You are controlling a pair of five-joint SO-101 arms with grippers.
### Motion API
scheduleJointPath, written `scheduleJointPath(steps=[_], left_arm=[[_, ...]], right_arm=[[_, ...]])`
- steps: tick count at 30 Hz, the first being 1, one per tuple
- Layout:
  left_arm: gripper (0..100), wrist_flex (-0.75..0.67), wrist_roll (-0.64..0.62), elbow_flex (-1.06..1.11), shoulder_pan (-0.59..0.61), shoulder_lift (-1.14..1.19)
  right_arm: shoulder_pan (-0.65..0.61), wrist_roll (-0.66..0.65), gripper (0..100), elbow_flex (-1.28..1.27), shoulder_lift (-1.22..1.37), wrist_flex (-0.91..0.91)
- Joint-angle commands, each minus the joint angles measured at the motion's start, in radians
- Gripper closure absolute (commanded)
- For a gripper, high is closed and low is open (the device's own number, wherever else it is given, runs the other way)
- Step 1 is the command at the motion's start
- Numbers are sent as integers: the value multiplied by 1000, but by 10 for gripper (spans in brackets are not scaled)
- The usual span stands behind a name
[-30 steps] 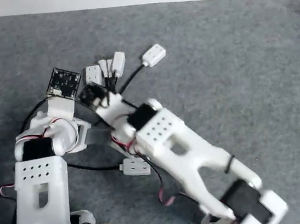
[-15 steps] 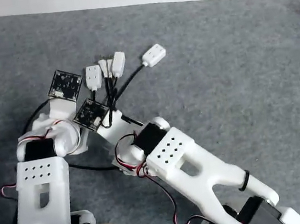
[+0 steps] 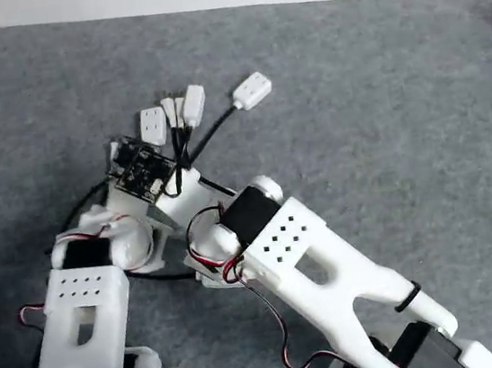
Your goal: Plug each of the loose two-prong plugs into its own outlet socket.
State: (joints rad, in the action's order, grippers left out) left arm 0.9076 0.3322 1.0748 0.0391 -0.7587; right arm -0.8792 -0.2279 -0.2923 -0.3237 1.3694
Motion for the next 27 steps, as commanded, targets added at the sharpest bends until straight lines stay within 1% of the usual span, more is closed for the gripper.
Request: scheduleJointPath(steps=[1,5,10,14,16,22,27], left_arm=[[518,11,-5,-1,-18,-15],[518,11,-3,-65,73,-15],[518,11,-5,-133,186,-7],[518,11,-5,-134,234,-4],[518,12,-5,-120,236,-4],[518,11,-2,-108,234,-4],[518,12,0,-96,236,-4]], right_arm=[[38,12,989,82,-36,1],[73,-5,989,30,-38,5],[102,-92,989,-45,-36,8],[102,-230,989,-88,-36,15],[96,-310,989,-96,-44,15],[77,-606,989,-97,-35,18],[51,-776,989,-91,-35,48]])
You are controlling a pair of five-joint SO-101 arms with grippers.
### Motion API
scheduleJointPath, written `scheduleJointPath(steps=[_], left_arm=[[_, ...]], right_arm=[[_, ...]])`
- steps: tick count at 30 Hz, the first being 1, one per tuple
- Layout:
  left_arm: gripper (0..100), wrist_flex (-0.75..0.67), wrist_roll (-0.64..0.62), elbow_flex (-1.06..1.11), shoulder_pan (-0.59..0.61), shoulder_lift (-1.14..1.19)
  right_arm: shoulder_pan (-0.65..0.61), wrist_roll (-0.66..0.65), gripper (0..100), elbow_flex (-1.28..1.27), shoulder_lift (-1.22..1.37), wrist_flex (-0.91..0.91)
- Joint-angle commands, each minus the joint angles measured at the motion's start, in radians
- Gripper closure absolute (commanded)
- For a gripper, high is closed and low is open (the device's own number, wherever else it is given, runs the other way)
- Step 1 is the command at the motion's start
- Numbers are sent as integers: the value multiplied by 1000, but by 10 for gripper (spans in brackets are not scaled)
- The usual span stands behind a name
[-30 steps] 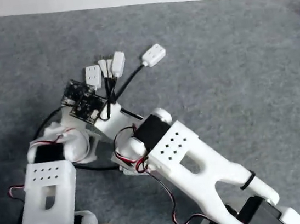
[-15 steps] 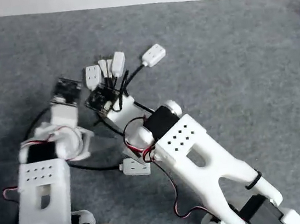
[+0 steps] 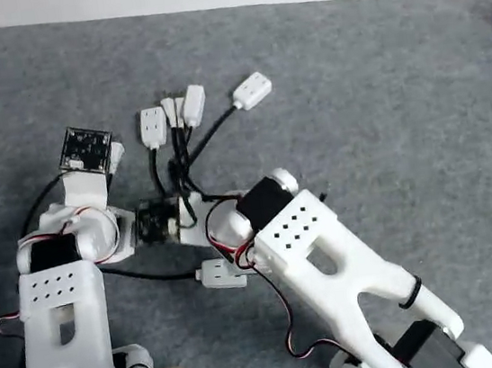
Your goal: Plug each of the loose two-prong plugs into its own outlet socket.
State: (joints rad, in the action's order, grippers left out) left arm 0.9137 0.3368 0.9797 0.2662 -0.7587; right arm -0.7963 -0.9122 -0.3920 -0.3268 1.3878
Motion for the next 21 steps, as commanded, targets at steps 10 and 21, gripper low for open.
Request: scheduleJointPath(steps=[10,21], left_arm=[[518,6,-61,33,321,-4],[518,12,-31,91,338,-5]], right_arm=[[-45,-299,989,12,-31,58],[-38,-499,989,10,13,-54]])
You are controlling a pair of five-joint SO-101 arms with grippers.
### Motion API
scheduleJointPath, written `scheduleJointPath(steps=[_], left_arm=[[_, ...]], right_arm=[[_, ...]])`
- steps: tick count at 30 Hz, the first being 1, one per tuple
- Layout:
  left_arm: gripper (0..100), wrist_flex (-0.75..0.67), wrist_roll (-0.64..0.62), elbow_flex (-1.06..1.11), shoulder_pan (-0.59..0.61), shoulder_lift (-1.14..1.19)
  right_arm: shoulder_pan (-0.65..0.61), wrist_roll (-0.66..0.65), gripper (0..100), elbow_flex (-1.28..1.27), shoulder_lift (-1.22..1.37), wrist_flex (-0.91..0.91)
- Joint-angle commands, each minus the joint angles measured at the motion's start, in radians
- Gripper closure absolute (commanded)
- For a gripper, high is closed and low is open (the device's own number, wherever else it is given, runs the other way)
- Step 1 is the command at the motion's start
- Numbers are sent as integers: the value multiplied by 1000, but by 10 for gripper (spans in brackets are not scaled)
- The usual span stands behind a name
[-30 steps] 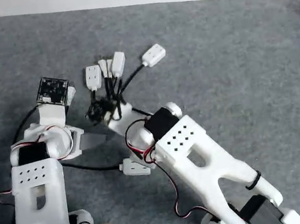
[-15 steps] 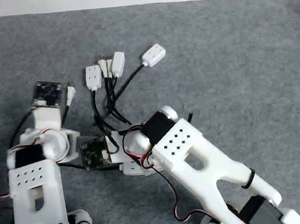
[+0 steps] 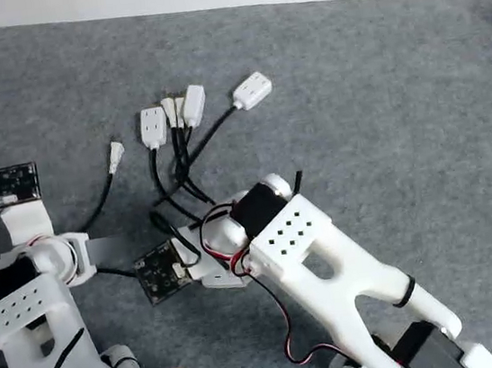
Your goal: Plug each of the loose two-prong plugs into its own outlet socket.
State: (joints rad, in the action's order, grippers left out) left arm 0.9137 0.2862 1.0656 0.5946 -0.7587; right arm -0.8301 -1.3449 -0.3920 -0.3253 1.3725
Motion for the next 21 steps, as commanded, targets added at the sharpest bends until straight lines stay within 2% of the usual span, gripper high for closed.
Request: scheduleJointPath(steps=[1,5,21], left_arm=[[518,12,31,7,12,-5],[518,12,34,7,35,-5],[518,12,52,24,42,-5]], right_arm=[[1,-86,989,12,36,-38],[28,-140,990,13,124,-45],[58,-147,990,113,143,-45]])
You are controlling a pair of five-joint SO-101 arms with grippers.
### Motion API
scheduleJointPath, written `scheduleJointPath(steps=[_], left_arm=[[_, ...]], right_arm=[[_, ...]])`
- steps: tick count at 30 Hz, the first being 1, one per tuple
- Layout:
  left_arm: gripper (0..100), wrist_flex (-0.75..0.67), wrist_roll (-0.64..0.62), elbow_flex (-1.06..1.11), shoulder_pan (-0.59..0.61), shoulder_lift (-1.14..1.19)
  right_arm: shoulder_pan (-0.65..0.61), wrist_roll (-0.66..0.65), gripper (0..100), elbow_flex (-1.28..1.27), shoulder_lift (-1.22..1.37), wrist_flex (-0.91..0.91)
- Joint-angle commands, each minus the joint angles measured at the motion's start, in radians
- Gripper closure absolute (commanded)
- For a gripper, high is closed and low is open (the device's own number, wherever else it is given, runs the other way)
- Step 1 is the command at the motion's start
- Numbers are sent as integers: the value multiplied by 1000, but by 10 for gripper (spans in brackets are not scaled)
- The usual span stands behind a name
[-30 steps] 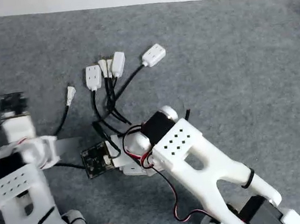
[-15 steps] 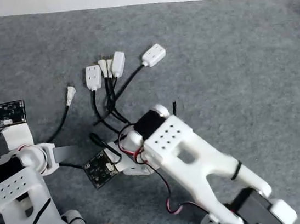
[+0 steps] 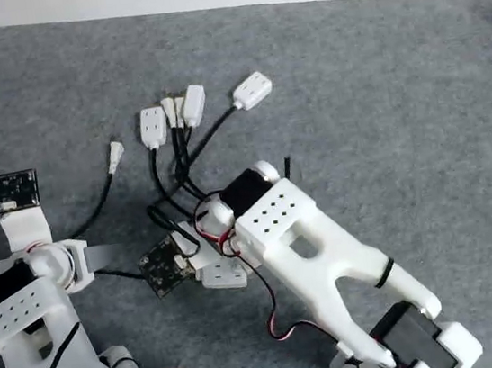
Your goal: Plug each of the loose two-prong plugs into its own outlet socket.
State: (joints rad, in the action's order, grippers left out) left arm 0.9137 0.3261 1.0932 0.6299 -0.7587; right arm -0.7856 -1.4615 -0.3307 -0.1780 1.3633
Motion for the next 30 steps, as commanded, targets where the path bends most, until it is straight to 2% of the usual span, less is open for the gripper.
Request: scheduleJointPath(steps=[1,16,20,30], left_arm=[[518,12,14,-4,7,-5],[518,12,18,-4,8,-5],[518,12,18,-4,8,-5],[518,12,18,-4,8,-5]], right_arm=[[13,-31,990,51,-1,-36],[24,-26,990,90,159,-71],[-8,-18,990,90,196,-65],[-108,97,990,82,211,-62]])
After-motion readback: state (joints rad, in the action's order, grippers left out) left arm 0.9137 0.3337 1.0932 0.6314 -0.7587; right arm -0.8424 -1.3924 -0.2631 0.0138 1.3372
